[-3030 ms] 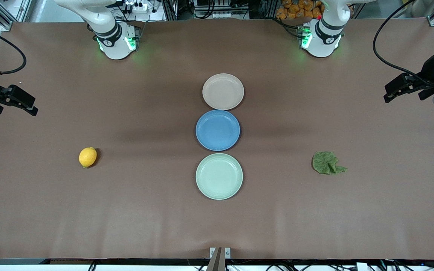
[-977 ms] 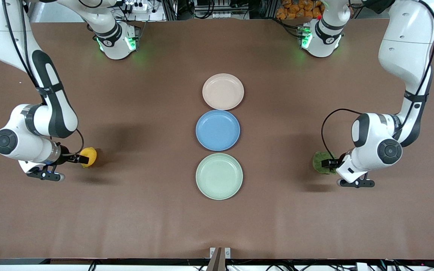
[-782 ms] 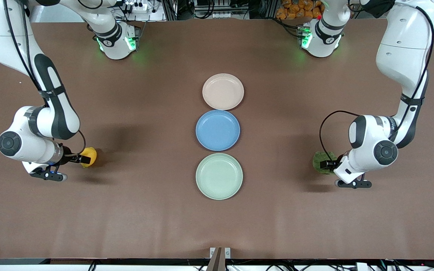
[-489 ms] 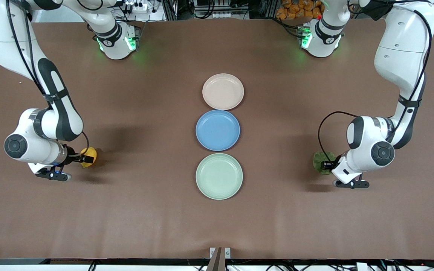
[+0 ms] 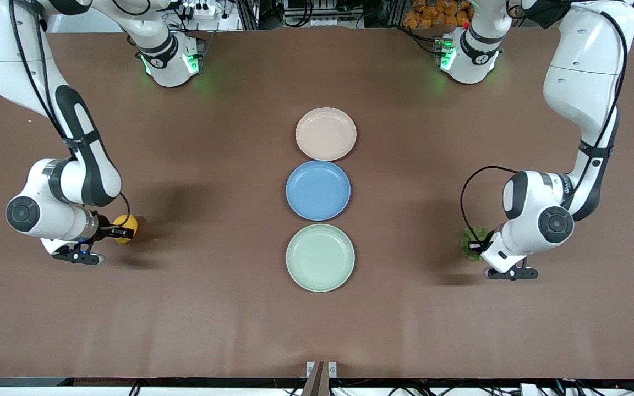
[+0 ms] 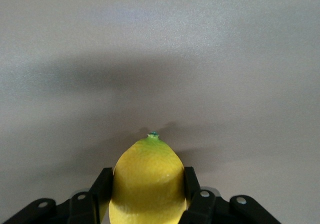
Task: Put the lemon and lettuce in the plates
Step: 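Carry the lettuce with the left gripper over the pale green plate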
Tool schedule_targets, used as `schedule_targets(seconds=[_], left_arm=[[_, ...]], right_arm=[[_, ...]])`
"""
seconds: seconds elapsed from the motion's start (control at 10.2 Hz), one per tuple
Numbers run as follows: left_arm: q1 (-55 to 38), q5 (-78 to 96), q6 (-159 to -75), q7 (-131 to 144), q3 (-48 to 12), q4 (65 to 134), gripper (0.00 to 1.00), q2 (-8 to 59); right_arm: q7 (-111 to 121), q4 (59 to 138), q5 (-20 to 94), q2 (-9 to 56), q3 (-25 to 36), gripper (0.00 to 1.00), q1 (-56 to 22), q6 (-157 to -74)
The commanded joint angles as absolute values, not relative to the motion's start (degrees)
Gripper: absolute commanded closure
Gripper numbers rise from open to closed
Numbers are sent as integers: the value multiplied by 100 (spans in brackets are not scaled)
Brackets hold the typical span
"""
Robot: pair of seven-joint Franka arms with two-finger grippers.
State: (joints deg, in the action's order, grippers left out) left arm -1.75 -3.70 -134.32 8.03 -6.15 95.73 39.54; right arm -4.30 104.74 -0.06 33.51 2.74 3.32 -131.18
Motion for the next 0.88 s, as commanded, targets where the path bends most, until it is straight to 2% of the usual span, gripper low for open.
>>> schedule_targets(seconds=[0.0,0.1,0.39,0.78], left_arm=[[-193,-300,-13237,984,-904,9458,100,3744],[-185,-142,-13167,1045,-1123,9353,100,3666],[-350,193,-13175,1772,-1651,9036,100,3726],[-1500,185,-13349,3355,-1583,8508,100,3999]], right_arm=[[-299,10433,114,3410,150,91,439,-13157],[-221,10407,114,3401,149,100,422,-13149],[97,10047,106,3340,149,100,396,-12650],[-174,8862,123,3331,-183,100,220,-11261]])
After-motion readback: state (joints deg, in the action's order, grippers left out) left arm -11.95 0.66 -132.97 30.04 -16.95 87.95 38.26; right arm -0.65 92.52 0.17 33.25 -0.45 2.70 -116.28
